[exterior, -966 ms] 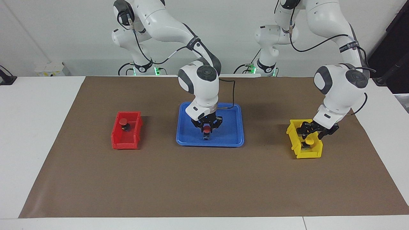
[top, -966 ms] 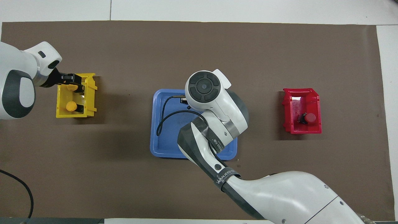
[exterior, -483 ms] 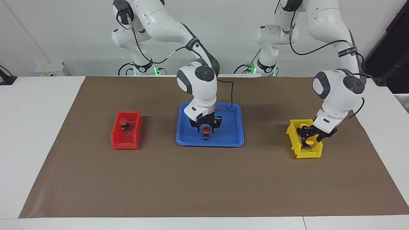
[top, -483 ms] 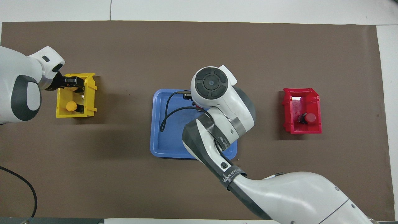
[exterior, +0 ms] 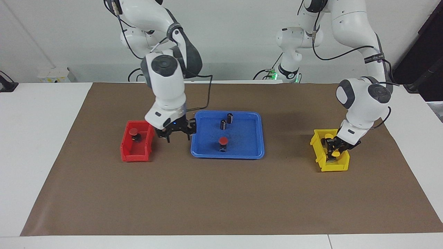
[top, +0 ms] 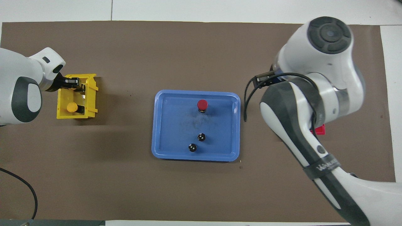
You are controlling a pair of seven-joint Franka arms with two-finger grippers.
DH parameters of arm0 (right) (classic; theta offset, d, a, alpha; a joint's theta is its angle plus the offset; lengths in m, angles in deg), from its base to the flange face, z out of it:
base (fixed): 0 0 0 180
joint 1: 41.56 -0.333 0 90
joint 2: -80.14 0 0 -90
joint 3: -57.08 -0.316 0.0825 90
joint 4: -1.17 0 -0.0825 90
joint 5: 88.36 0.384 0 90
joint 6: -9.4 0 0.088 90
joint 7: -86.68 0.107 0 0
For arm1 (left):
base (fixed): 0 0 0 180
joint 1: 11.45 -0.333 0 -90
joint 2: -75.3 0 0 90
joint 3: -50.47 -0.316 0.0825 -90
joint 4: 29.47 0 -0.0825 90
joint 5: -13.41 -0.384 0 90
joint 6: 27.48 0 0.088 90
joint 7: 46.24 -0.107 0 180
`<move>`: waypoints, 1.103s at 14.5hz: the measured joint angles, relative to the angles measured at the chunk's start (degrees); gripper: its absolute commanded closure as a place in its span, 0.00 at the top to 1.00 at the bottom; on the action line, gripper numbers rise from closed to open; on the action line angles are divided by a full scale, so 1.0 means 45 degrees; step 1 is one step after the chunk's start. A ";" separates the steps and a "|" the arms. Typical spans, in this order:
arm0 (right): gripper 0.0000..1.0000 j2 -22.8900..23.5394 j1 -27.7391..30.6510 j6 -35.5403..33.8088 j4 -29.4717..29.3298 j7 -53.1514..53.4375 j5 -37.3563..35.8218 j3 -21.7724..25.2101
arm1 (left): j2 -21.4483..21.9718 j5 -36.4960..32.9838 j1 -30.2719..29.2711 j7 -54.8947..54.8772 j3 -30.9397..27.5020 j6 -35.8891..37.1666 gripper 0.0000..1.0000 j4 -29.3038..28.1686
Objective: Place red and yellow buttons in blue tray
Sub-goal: 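Place the yellow button in the tray while the right gripper grasps red button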
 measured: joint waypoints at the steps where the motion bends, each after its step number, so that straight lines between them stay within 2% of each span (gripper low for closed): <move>1: 0.79 -0.0440 0.0495 0.0012 0.0675 -0.1318 0.0024 -0.0004 | 0.0002 0.0000 0.0005 0.0000 0.0007 0.0509 0.01 0.0468; 4: 0.78 -0.1162 0.1722 0.0852 0.2536 -0.5614 0.0481 -0.0003 | 0.0065 0.0014 0.0176 0.0401 0.0076 0.3713 0.01 0.3164; 6: 0.78 -0.1449 0.2297 0.1769 0.3735 -0.7534 0.0593 -0.0004 | 0.0133 0.0016 0.1299 0.2627 0.0153 0.4654 0.01 0.4142; 8: 0.78 -0.1776 0.2805 0.2790 0.4956 -0.8940 0.0599 -0.0003 | 0.0129 0.0007 0.3381 0.5489 0.0228 0.4573 0.01 0.3935; 11: 0.78 -0.2260 0.3002 0.3431 0.6147 -1.0184 0.0609 -0.0005 | 0.0187 -0.0002 0.6205 0.8633 0.0317 0.3139 0.01 0.2639; 13: 0.76 -0.2527 0.3002 0.3626 0.6633 -1.0680 0.0610 -0.0019 | 0.0182 -0.0001 0.7227 0.9726 0.0331 0.1967 0.01 0.1771; 16: 0.70 -0.2748 0.3002 0.4436 0.7221 -1.1429 0.0611 -0.0025 | 0.0073 -0.0001 0.7753 1.0382 0.0318 0.0307 0.01 0.0567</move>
